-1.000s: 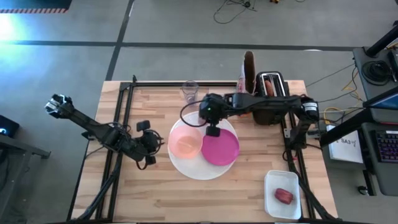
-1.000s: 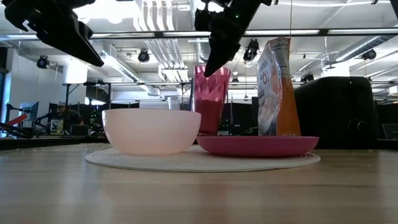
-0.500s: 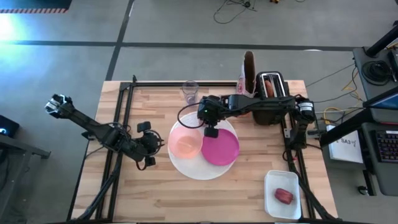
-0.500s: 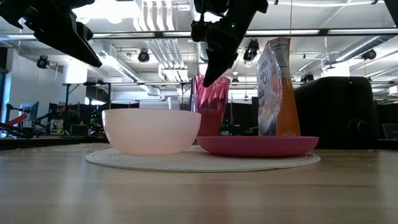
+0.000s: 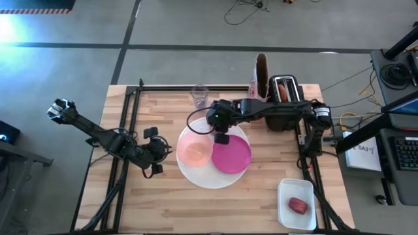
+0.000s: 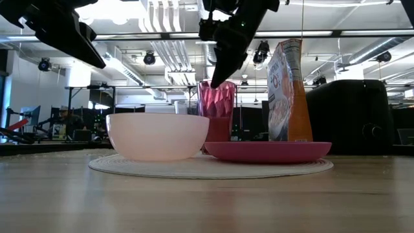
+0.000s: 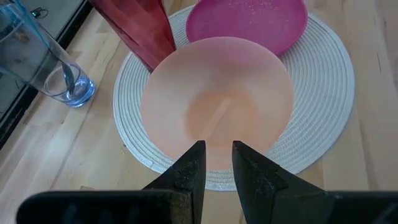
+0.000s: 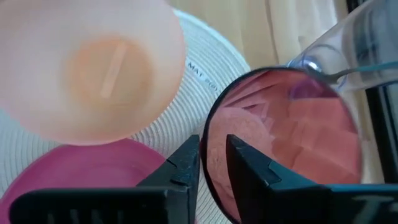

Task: Arrange a breakfast setting
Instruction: Put the red cup on the white table mat to the top of the pink plate, then pour the cereal into the orange bowl

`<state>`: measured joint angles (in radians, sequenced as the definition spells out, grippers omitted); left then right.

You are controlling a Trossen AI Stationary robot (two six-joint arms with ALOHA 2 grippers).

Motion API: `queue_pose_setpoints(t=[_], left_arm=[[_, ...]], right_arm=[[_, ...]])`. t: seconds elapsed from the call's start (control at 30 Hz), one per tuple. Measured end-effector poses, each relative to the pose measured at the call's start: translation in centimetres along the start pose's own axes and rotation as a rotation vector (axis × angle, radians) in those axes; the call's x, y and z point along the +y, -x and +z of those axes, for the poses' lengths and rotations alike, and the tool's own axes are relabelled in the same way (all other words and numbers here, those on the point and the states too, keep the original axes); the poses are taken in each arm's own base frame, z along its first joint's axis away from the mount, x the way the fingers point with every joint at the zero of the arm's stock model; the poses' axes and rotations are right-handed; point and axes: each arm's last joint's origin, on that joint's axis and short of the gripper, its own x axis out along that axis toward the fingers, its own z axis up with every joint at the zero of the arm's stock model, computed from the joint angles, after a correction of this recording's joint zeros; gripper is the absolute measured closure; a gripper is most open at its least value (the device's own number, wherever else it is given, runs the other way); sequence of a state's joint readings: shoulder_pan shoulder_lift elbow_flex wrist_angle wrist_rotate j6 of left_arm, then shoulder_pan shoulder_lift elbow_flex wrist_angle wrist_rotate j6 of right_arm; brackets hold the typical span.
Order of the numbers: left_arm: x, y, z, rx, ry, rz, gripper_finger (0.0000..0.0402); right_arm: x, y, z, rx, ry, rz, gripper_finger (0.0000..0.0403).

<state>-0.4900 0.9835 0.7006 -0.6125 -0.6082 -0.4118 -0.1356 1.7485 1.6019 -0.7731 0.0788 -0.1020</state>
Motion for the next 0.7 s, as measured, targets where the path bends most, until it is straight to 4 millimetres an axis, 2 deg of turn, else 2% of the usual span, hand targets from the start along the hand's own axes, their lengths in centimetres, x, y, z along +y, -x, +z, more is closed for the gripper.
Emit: queue_pose_setpoints(t=[0.3, 0.43, 0.57, 0.7], left_arm=[[0.1, 0.2, 0.0, -0.006, 0.005, -0.003, 0.0339], [0.1, 0.2, 0.0, -0.004, 0.003, -0.002, 0.0339], [0.2, 0.2, -0.1, 0.007, 0.006, -0.004, 0.0339], [0.3, 0.2, -0.3, 0.025, 0.011, 0.002, 0.0339]], right_arm=[[-0.5, 3.1, 1.8, -0.036, -0.004, -0.018, 0.0322], [-1.1, 4.8, 2.4, -0.026, -0.059, -0.165, 0.0323], [-1.7, 6.3, 2.0, 0.051, -0.131, -0.340, 0.0314], [-1.8, 7.7, 1.1, 0.150, -0.231, -0.384, 0.0294]])
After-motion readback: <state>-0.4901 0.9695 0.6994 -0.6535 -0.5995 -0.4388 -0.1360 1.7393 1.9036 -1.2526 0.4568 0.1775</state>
